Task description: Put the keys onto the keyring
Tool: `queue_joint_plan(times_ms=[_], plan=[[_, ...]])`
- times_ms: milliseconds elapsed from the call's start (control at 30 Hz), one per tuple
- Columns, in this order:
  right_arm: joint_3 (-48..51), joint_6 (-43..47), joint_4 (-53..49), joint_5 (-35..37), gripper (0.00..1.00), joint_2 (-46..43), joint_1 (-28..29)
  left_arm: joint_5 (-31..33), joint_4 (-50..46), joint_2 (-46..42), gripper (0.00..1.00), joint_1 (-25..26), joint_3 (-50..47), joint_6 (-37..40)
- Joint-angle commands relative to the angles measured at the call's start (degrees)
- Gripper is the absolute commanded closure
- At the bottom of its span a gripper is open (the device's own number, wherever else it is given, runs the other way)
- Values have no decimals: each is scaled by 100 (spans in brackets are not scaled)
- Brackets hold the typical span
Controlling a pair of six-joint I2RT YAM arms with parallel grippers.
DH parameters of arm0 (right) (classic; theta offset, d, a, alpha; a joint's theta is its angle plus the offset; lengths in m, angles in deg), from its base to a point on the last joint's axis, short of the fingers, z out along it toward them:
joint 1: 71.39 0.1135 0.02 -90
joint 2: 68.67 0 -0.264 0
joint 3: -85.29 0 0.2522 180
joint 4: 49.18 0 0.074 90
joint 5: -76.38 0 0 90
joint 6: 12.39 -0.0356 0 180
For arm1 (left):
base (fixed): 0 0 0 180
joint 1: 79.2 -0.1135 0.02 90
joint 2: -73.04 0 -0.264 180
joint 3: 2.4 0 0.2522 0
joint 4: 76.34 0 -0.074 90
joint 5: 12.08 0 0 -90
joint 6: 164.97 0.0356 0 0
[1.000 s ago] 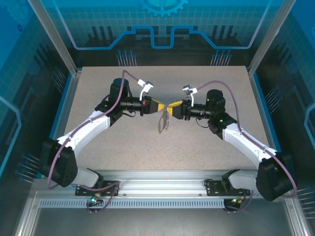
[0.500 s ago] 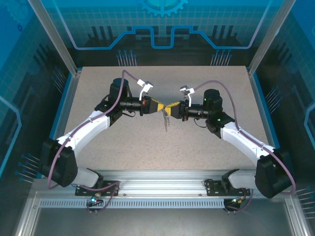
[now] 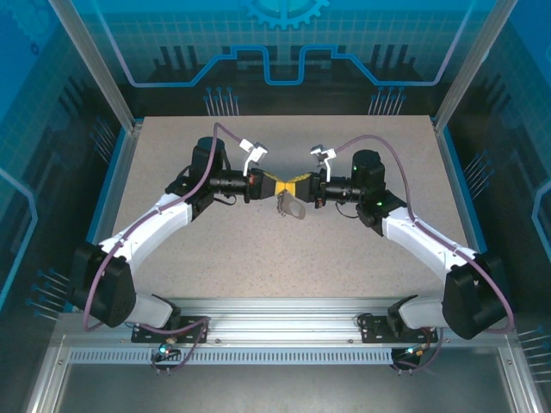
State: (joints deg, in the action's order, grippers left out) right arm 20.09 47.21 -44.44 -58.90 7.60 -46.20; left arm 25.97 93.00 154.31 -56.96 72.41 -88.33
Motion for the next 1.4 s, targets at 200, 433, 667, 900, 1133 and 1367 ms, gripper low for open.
queue_joint_plan(times_ms=[200,433,667,900,1133,1367], plan=[[-53,302,-195,-71,81,-63,65,-272,-49,-127,100,61,262,106],[73,344,-255,-103,66,-219,-77,-281,-107,-147,100,61,309,150],[389,209,-136,-210,52,-527,-485,-359,-122,-156,100,60,328,171],[247,265,-93,-583,52,-452,-509,-500,-63,-99,100,64,378,125],[-31,369,-167,-719,56,-300,-354,-545,-71,-50,100,75,442,114],[-197,383,-178,-666,61,-171,-217,-559,-108,-33,100,83,468,139]])
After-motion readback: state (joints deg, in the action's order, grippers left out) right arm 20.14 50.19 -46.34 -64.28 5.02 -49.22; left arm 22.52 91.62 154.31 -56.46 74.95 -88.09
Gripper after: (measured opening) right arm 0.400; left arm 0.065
